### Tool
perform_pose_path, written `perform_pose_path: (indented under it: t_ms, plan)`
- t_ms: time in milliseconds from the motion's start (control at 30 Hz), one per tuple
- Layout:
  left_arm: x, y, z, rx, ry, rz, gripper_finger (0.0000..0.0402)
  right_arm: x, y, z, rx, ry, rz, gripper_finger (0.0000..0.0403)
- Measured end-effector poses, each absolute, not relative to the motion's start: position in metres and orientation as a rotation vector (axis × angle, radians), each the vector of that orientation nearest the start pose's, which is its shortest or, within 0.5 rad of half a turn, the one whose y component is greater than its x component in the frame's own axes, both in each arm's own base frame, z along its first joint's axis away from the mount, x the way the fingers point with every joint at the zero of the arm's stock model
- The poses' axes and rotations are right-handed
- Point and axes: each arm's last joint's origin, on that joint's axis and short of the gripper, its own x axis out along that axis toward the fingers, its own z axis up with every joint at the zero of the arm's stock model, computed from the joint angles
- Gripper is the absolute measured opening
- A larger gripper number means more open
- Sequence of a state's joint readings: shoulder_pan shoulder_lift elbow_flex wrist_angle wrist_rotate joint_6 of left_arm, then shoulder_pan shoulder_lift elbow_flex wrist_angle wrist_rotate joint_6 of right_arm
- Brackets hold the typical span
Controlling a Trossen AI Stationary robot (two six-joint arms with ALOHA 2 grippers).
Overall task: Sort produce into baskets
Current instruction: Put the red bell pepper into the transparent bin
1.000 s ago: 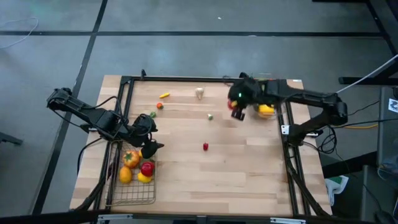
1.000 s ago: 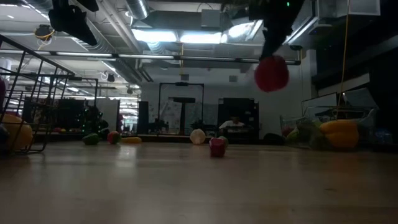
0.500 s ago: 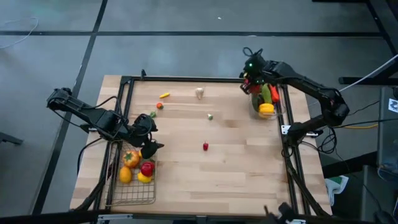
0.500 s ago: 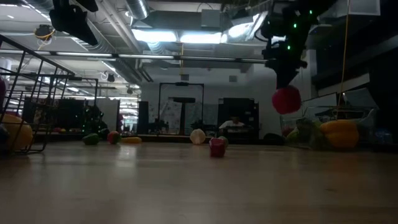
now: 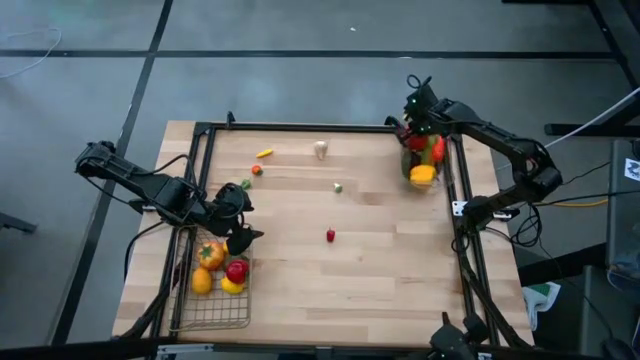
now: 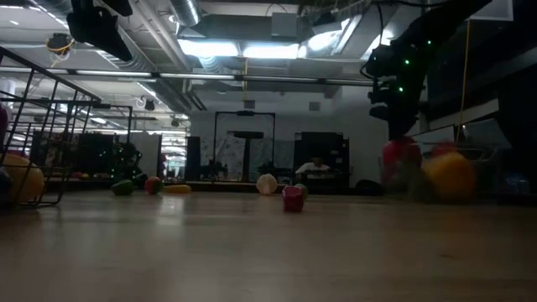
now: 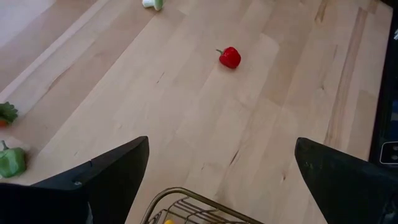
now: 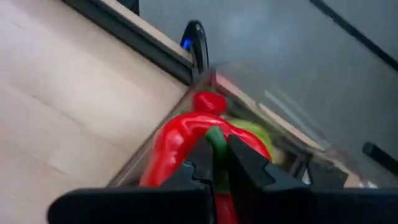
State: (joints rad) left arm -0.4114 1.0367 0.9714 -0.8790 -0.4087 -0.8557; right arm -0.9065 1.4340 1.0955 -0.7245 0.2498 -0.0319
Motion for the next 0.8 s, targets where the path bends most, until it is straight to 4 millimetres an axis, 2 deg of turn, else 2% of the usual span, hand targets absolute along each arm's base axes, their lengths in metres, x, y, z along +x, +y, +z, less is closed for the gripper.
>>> perform_pose_path:
  t_ms: [567,667,800]
  plan:
    - [0.1781,-0.0652,0.2982,-0.425,0.790,0.358,0.0400,0.1693,-0.2267,0.2587,0.304,1.065,-1.014,0.0026]
    - [0.1781,-0.0652,0.2982,-0.425,0.790,0.358,0.0400,0.1694,-0.2267,0.2587,0.304,1.065,-1.013,0.0045]
    - [0.1781,-0.0652,0.2982,-0.426,0.790,0.358,0.0400,0.1693,-0.2268,0.2588,0.310,1.061,-1.017,0.0109]
